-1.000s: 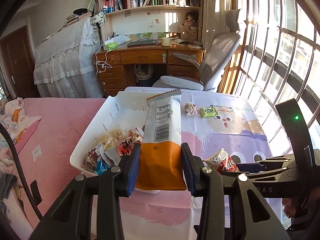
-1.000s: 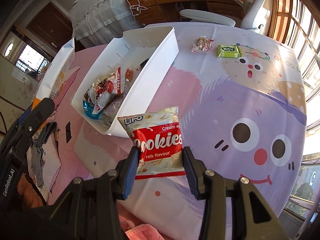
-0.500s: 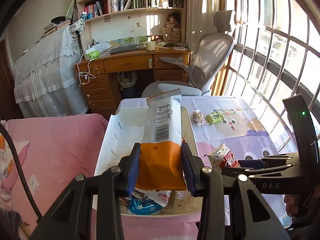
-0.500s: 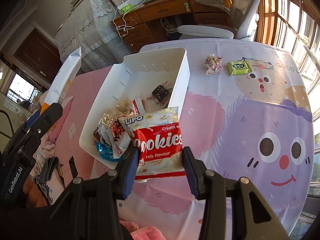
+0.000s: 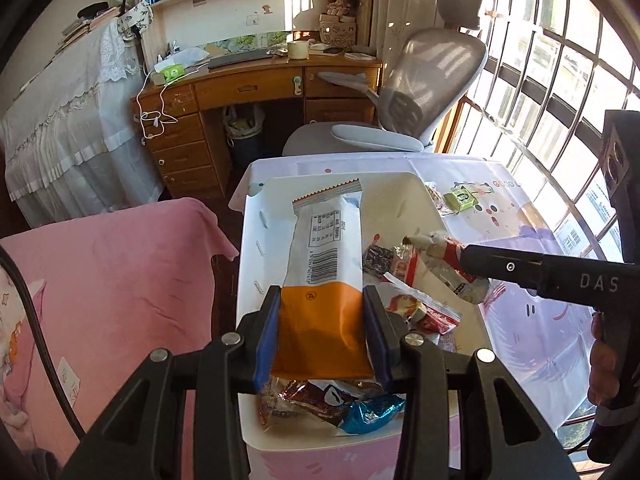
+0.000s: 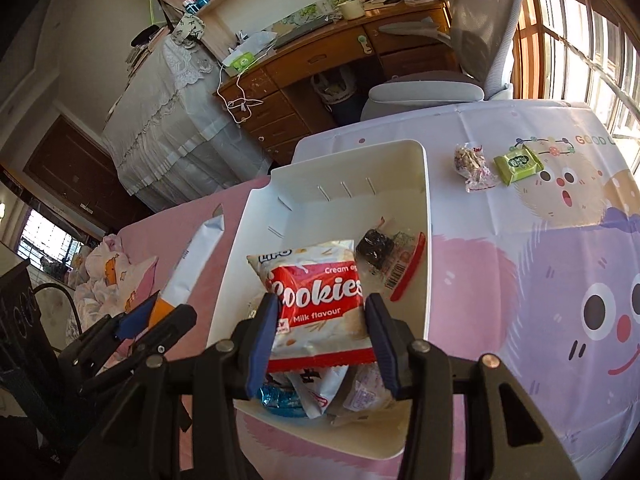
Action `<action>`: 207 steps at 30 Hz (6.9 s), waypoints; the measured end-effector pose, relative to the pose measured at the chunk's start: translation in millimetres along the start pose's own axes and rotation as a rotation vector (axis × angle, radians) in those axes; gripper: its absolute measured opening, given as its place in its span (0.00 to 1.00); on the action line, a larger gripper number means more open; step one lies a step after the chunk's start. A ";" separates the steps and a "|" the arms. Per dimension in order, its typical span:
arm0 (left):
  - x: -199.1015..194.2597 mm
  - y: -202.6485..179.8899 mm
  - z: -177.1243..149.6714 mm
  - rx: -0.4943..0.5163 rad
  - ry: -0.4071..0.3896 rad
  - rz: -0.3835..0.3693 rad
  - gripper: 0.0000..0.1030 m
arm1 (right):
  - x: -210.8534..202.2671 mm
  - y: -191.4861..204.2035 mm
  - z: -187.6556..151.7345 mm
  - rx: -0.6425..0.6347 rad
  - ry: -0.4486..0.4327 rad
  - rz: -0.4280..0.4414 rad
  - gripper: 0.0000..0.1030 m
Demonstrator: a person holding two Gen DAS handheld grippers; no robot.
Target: Organize snacks
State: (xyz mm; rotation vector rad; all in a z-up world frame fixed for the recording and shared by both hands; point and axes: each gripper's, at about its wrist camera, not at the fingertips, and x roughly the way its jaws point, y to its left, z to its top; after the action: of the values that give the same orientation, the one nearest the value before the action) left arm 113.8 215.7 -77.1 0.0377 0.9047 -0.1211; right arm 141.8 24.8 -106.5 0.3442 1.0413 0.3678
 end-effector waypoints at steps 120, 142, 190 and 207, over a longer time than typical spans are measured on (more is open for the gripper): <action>358.6 -204.1 185.0 0.030 0.773 -0.012 0.31 | 122.2 -215.0 99.8 -0.278 -0.048 -0.338 0.51; 244.4 -219.4 199.4 0.063 0.618 -0.033 0.30 | 47.8 -200.5 54.6 -0.237 0.004 -0.337 0.51; -42.0 -25.6 41.8 0.120 0.235 -0.237 0.35 | -30.6 28.1 -92.1 -0.180 -0.069 -0.268 0.55; -76.7 -35.6 -25.7 0.038 0.111 -0.234 0.86 | -49.1 -7.1 -108.7 -0.075 -0.001 -0.283 0.72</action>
State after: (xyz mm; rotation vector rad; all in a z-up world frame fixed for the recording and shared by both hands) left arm 42.5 189.3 -32.0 -0.0266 1.0159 -0.3570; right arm 24.7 7.4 -122.3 0.1264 1.0561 0.1517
